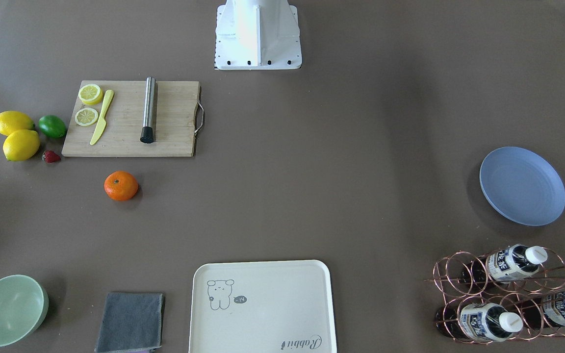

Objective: Pick orange to plate

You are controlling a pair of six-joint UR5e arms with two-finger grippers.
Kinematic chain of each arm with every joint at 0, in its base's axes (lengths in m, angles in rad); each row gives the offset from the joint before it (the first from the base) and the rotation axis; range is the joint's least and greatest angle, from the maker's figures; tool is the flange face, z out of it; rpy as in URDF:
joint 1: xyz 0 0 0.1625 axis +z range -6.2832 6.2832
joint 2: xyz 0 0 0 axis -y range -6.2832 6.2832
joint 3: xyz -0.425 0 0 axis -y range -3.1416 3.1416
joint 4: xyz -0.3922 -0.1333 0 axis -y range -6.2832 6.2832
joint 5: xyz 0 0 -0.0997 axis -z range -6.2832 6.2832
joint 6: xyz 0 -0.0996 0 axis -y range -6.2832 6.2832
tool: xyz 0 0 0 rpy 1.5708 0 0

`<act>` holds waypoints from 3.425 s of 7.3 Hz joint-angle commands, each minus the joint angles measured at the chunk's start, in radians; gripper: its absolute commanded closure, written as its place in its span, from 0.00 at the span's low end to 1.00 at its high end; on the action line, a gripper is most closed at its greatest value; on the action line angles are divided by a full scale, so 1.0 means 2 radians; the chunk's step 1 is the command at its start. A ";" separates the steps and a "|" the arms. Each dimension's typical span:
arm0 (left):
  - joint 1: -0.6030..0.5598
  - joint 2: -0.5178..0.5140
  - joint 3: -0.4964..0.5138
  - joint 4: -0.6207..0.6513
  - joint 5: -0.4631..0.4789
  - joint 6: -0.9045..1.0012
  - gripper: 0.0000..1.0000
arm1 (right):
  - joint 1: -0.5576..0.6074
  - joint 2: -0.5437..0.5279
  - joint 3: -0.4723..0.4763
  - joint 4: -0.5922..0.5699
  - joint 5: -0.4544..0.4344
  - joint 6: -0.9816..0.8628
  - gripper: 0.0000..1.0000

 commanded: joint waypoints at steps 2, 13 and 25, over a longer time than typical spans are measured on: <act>0.000 -0.001 -0.003 0.000 0.000 0.000 0.02 | 0.000 0.000 0.000 0.000 0.000 0.000 0.00; 0.002 0.003 -0.007 0.000 -0.031 0.000 0.02 | 0.000 -0.006 0.005 0.001 0.000 -0.001 0.00; 0.082 -0.064 0.217 -0.259 -0.072 -0.141 0.02 | -0.093 0.042 0.064 0.002 0.016 0.133 0.00</act>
